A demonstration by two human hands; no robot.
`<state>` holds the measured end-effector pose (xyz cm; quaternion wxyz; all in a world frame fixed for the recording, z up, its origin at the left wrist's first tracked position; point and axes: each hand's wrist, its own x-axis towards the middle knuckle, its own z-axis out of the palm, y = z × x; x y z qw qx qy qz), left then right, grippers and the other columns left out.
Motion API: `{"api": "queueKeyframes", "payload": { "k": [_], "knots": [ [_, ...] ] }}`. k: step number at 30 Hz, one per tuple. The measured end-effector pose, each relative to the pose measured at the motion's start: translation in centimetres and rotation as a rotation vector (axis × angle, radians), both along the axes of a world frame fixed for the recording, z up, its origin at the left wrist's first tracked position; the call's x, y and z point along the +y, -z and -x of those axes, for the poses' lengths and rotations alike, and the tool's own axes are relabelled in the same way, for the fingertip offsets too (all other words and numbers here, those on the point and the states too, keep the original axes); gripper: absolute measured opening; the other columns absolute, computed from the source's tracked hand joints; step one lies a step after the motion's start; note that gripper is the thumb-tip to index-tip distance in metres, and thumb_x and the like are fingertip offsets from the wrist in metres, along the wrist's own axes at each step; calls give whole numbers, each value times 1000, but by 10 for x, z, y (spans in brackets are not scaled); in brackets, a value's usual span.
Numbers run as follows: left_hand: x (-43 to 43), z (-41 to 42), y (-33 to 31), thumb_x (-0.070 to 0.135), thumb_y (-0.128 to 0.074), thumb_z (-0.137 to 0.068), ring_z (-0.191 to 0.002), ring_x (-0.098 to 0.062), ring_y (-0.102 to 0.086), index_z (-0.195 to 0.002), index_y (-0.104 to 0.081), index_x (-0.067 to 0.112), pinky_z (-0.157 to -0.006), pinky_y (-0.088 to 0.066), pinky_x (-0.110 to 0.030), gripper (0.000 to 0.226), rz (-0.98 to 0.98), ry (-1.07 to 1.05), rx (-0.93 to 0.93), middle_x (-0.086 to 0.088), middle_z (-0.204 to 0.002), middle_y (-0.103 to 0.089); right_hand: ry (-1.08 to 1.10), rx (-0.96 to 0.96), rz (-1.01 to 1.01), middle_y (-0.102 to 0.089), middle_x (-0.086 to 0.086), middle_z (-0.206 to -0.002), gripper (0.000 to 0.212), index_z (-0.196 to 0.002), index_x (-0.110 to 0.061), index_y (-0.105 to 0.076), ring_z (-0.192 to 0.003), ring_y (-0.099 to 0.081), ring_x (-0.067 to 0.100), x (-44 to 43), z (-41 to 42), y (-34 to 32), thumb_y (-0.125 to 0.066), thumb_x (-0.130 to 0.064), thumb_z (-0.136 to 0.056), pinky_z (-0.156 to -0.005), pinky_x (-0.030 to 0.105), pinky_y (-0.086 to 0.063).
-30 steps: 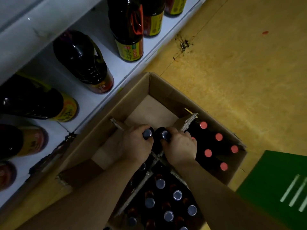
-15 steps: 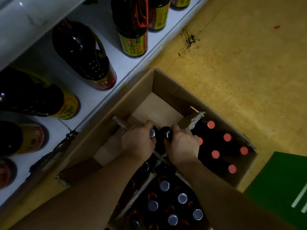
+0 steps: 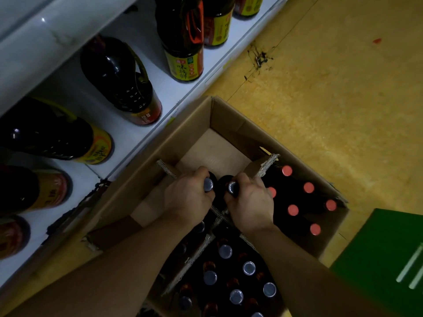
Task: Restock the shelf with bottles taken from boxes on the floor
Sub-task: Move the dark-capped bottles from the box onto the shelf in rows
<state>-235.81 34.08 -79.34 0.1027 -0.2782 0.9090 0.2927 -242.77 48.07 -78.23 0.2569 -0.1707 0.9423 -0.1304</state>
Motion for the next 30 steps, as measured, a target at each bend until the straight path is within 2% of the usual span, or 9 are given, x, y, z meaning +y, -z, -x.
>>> {"api": "queueKeyframes", "payload": {
  "k": [4, 10, 17, 22, 27, 30],
  "knots": [
    [0, 0, -13, 35, -70, -88, -87, -22, -62, -104, -58, 25, -66, -50, -35, 22, -17, -8, 11, 4, -93, -65, -10, 34, -3, -62, 5, -107, 28, -113, -21, -57, -109, -56, 27, 1, -2, -10, -64, -39, -92, -84, 39, -43],
    [0, 0, -39, 35, -70, -87, -82, -19, -61, -100, -58, 25, -64, -50, -35, 20, -35, -30, 24, 5, -89, -65, 1, 72, 27, -66, 2, -105, 24, -110, -23, -59, -109, -57, 24, -1, 2, -40, -65, -38, -93, -89, 41, -44],
    [1, -2, -84, 35, -70, -87, -78, -14, -58, -97, -58, 26, -57, -37, -30, 18, -55, -52, 57, 7, -86, -63, 16, 62, 73, -63, 3, -107, 26, -115, -19, -60, -108, -58, 25, -2, 5, -92, -66, -32, -94, -88, 41, -51],
    [2, -3, -123, 33, -70, -87, -77, -15, -60, -95, -57, 26, -66, -53, -39, 17, -71, -53, 86, 8, -83, -62, 4, 55, 101, -62, 3, -106, 23, -113, -19, -60, -106, -57, 25, 3, 5, -129, -65, -32, -94, -85, 40, -50],
    [5, -6, -165, 35, -69, -88, -78, -11, -59, -94, -55, 29, -64, -50, -33, 16, -51, -61, 104, 10, -84, -60, 9, 73, 118, -63, 2, -106, 24, -114, -22, -60, -106, -55, 24, 9, 0, -166, -65, -33, -93, -81, 37, -49],
    [7, -7, -191, 35, -69, -89, -78, -10, -58, -95, -55, 30, -59, -43, -28, 16, -57, -68, 102, 11, -84, -60, 23, 90, 133, -58, -3, -96, 18, -106, -23, -60, -103, -55, 22, 13, -3, -191, -64, -34, -93, -80, 37, -49]
  ]
}}
